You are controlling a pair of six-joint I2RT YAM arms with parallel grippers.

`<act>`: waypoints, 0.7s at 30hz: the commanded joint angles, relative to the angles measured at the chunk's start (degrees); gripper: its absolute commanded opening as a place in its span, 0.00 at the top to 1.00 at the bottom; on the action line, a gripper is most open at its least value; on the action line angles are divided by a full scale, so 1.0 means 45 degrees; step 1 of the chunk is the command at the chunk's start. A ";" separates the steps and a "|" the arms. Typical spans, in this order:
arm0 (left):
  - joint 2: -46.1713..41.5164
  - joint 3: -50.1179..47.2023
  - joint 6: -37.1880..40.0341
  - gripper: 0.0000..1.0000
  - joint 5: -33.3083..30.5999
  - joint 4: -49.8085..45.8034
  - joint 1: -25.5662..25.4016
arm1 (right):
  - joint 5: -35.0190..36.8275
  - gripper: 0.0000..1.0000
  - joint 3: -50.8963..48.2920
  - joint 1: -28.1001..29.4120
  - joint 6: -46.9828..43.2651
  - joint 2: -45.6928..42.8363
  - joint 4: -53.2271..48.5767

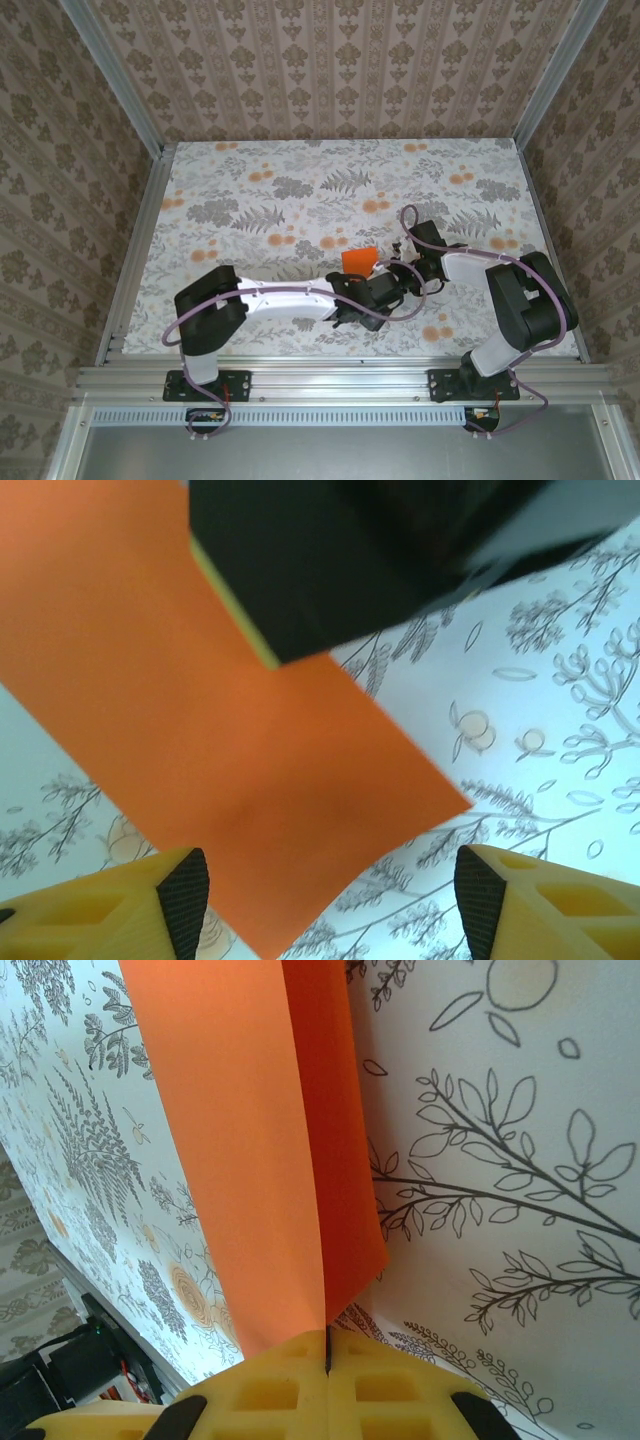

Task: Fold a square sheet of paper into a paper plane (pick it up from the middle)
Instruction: Third fold the triangle at the center of the table.

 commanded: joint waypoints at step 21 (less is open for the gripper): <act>0.0708 0.0723 -0.0277 0.67 -0.1660 -0.0867 -0.0418 | -0.0296 0.93 0.0341 -0.0078 0.0350 0.0101 -0.0054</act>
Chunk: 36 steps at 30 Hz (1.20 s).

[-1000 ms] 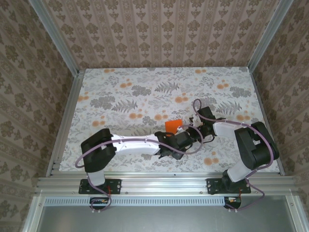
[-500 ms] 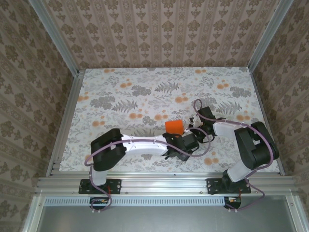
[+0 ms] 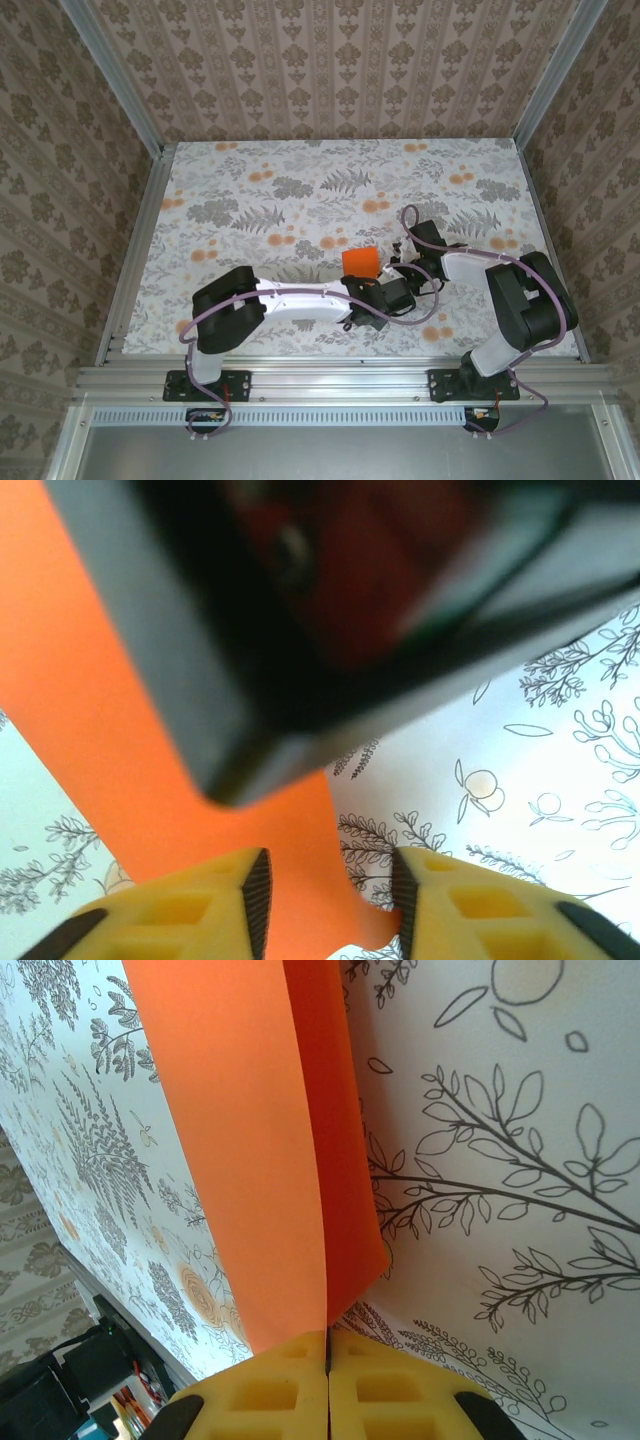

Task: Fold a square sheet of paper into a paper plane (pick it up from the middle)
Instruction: Third fold the triangle at the center of the table.

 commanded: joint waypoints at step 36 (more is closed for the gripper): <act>-0.2181 -0.2715 0.0341 1.00 0.3420 0.1992 0.1394 | 0.0338 0.90 0.3033 -0.0188 -0.2513 0.1344 -0.1815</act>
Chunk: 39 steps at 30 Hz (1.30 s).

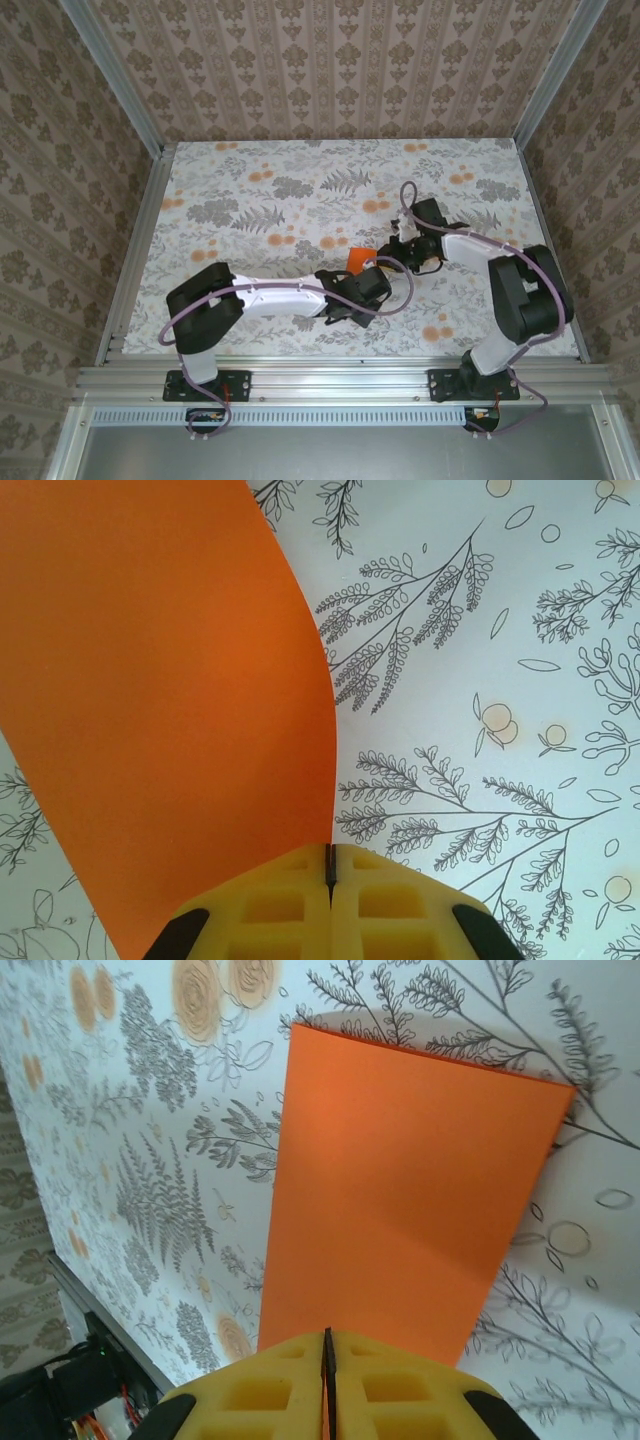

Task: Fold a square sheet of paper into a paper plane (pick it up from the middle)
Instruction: Third fold the triangle at the center of the table.

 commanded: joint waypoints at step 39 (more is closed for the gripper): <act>-0.0440 -0.0165 0.1508 1.00 0.3706 0.0120 0.2926 | 0.2645 0.91 0.3644 0.1450 -0.4407 0.3355 -0.3734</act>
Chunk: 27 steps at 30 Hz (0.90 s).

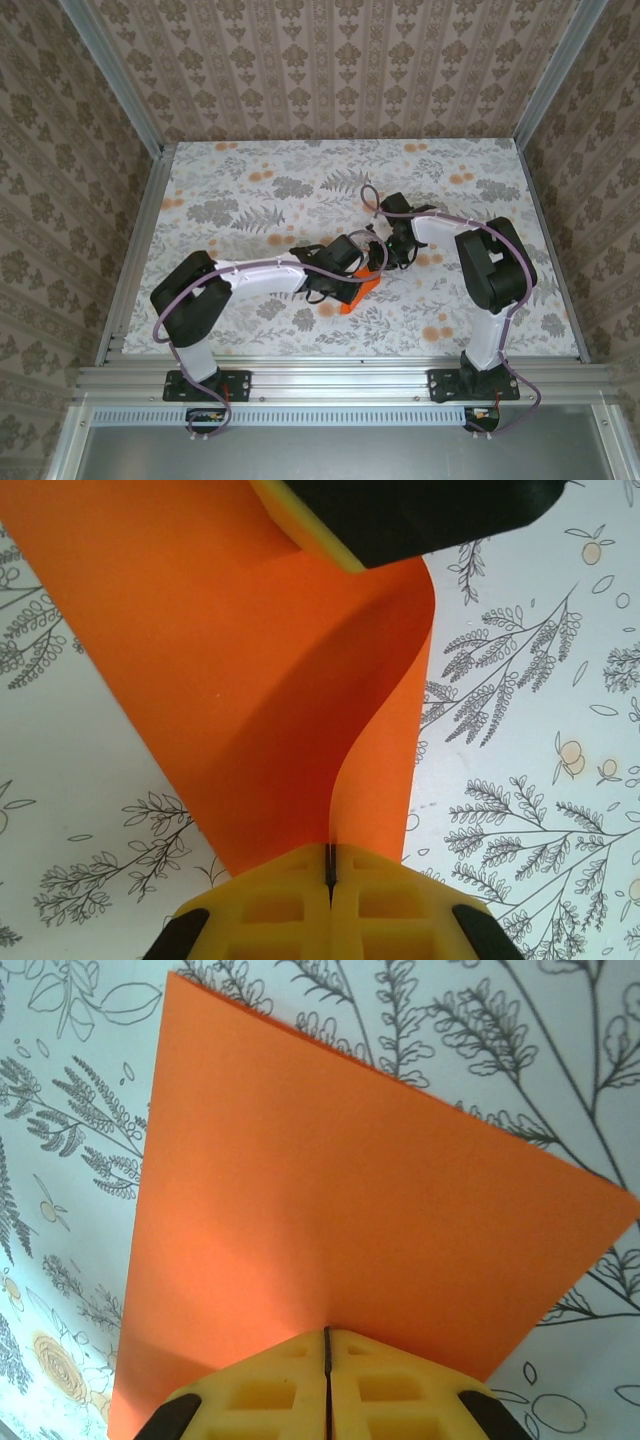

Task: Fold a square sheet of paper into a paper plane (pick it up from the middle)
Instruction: Third fold the triangle at the center of the table.

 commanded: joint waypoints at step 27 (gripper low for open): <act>0.1209 0.1599 0.2355 1.00 0.1935 -0.1071 0.1090 | -0.0710 0.92 0.0800 -0.0074 -0.0312 0.0118 -0.0217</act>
